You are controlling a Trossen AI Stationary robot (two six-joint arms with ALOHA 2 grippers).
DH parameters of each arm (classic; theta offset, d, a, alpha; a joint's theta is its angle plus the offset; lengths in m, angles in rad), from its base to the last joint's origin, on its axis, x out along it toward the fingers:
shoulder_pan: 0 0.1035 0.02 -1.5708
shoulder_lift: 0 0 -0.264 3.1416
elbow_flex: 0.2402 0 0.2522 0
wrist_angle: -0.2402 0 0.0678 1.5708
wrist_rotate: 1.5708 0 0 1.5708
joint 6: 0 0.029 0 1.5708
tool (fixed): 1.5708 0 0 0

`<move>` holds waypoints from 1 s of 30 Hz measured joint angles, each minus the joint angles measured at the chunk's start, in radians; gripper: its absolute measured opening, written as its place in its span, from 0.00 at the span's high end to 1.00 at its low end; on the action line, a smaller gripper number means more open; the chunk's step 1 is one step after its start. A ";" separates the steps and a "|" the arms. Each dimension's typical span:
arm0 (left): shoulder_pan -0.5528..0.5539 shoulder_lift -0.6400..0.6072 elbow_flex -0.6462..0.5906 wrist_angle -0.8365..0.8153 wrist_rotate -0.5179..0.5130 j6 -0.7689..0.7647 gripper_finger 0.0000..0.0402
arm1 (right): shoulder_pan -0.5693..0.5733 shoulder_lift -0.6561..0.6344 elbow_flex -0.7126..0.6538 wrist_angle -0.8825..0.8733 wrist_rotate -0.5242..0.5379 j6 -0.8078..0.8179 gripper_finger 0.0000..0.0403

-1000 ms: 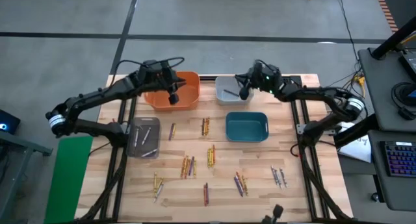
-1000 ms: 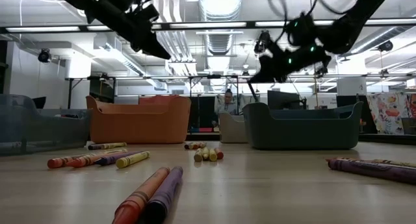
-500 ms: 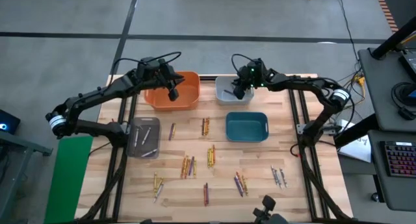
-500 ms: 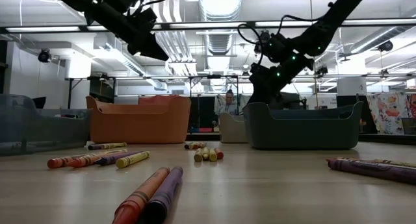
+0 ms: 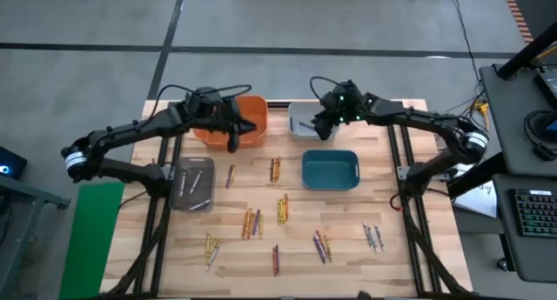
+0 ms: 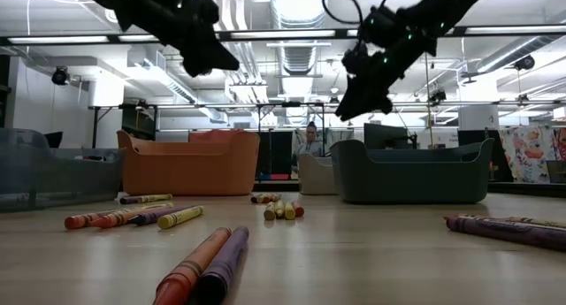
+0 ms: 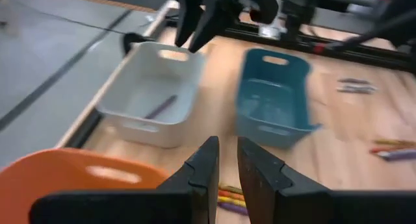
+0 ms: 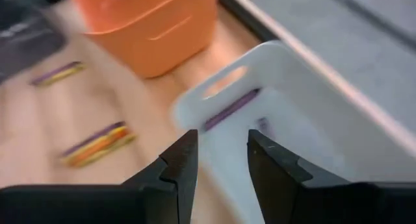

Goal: Sort crayons
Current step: Put the yellow crayon into the orange bin

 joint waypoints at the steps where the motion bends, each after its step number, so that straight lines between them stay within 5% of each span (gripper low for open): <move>1: -0.021 0.000 0.000 0.002 0.000 0.000 0.90 | 0.024 -0.014 0.000 -0.024 -0.002 0.038 0.70; 16: -0.296 0.000 0.000 0.034 -0.005 -0.129 0.90 | 0.583 -0.057 -0.002 -0.122 0.005 0.478 0.76; 23: -0.442 0.001 0.000 0.033 -0.141 -0.204 0.90 | 0.839 -0.056 -0.002 -0.171 0.007 0.771 0.78; 30: -0.599 0.001 0.000 0.033 -0.281 -0.214 0.90 | 1.042 -0.056 -0.002 -0.366 0.118 1.133 0.79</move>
